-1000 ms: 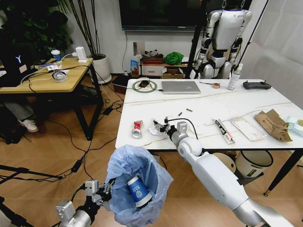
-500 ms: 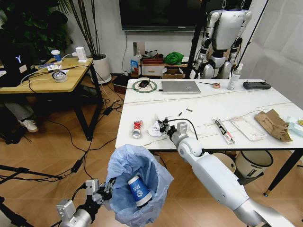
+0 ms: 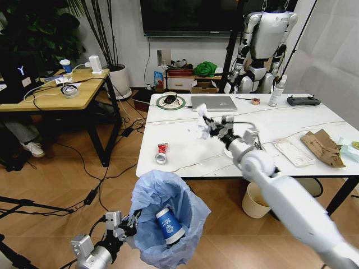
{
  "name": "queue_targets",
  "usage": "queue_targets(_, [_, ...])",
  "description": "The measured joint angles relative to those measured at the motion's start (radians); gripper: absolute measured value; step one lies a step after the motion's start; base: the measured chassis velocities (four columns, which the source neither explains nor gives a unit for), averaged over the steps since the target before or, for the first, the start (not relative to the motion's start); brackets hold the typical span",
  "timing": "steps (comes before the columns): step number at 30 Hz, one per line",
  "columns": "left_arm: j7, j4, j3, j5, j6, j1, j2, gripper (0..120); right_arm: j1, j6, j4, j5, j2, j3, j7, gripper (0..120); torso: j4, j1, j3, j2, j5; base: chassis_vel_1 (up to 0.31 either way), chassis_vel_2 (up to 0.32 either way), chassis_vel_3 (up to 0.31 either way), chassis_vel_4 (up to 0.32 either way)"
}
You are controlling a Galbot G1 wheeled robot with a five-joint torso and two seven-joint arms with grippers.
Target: Pick up the trash bin and place the trash from the table into it.
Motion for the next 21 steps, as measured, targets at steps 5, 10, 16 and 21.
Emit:
queue_targets(5, [-0.002, -0.003, 0.008, -0.001, 0.004, -0.001, -0.001, 0, -0.096, 0.102, 0.172, 0.028, -0.077, -0.082, -0.131, 0, -0.0002, 0.0, 0.0, 0.0, 0.0003, 0.0, 0.0, 0.0, 0.0])
queue_targets(10, [-0.002, -0.012, 0.009, 0.003, 0.006, 0.006, -0.01, 0, -0.154, 0.126, 0.256, 0.022, -0.122, -0.14, -0.3, 0, 0.0001, 0.0, 0.0, 0.0, 0.0, 0.0, 0.0, 0.0, 0.0])
queue_targets(16, [-0.003, -0.024, 0.005, 0.004, 0.006, 0.017, -0.017, 0, -0.197, 0.138, 0.261, -0.021, -0.161, -0.152, -0.427, 0, 0.0, 0.0, 0.0, 0.0, 0.0002, 0.0, 0.0, 0.0, 0.0])
queue_targets(21, [-0.014, -0.038, 0.004, 0.004, 0.01, 0.031, -0.024, 0, -0.236, 0.148, 0.242, -0.105, -0.193, -0.149, -0.516, 0, -0.0001, 0.0, 0.0, 0.0, 0.0002, 0.0, 0.0, 0.0, 0.0])
